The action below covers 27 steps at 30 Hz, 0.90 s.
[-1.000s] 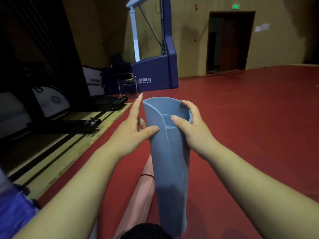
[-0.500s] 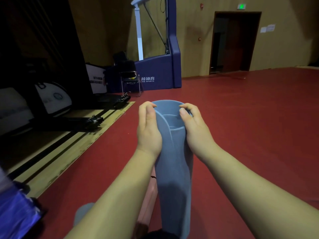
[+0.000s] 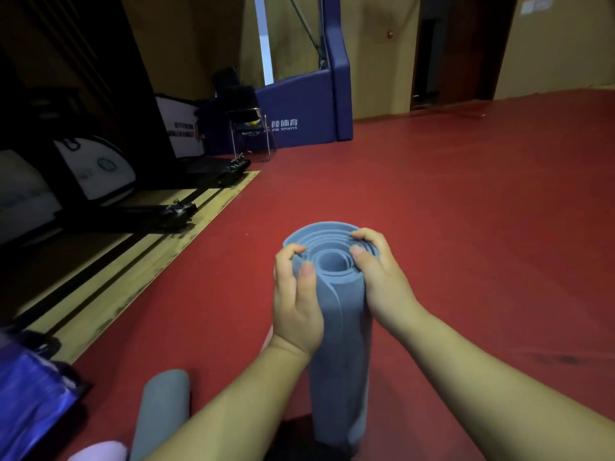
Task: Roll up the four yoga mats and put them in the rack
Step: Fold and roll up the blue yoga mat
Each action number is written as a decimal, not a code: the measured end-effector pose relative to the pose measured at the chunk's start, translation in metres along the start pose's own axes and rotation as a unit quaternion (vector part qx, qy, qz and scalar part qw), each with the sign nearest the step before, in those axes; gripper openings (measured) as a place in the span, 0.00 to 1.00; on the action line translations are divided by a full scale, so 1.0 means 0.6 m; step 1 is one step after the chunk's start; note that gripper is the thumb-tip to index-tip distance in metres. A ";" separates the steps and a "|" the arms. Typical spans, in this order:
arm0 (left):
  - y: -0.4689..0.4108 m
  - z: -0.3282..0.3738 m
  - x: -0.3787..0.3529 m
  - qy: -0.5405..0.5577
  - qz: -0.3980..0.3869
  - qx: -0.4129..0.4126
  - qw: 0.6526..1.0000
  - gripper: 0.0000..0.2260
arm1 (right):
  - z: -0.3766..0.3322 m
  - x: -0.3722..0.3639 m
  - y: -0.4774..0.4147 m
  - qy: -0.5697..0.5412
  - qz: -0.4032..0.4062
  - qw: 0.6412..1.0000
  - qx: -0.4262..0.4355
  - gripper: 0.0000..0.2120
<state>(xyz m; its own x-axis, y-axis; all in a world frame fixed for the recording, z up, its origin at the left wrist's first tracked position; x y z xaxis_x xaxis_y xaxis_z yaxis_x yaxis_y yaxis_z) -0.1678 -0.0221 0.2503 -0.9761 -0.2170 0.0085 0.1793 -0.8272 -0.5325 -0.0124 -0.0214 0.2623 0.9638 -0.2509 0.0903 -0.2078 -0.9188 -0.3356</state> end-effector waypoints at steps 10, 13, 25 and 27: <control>0.041 -0.014 -0.004 -0.042 -0.070 0.032 0.996 0.20 | 0.001 0.028 0.018 0.101 -0.005 0.994 0.033 0.20; 0.039 -0.011 -0.014 -0.044 -0.118 0.069 0.990 0.22 | -0.042 0.038 0.037 0.196 0.002 0.963 0.183 0.20; 0.047 0.011 -0.026 0.024 -0.217 0.091 0.972 0.20 | -0.045 0.074 0.058 0.360 -0.094 0.911 0.175 0.48; 0.048 0.006 -0.025 -0.001 -0.210 0.084 0.974 0.20 | -0.040 0.072 0.060 0.359 -0.087 0.913 0.173 0.47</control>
<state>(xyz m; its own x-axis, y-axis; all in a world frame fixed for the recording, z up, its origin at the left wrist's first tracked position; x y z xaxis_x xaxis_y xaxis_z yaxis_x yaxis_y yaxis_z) -0.1477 -0.0446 0.2376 -0.9676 0.1570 0.1978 -0.2174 -0.9164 -0.3360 0.0180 -0.0727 0.2766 0.5937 -0.3599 0.7197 0.1216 -0.8440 -0.5224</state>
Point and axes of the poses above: each hand's wrist, its own y-axis away from the middle knuckle, its own x-axis out of the back of the hand, z = x × y, the point moved 5 cm from there along -y, towards the middle knuckle, and after that the axes turned 1 degree about z, right-handed, at the moved point
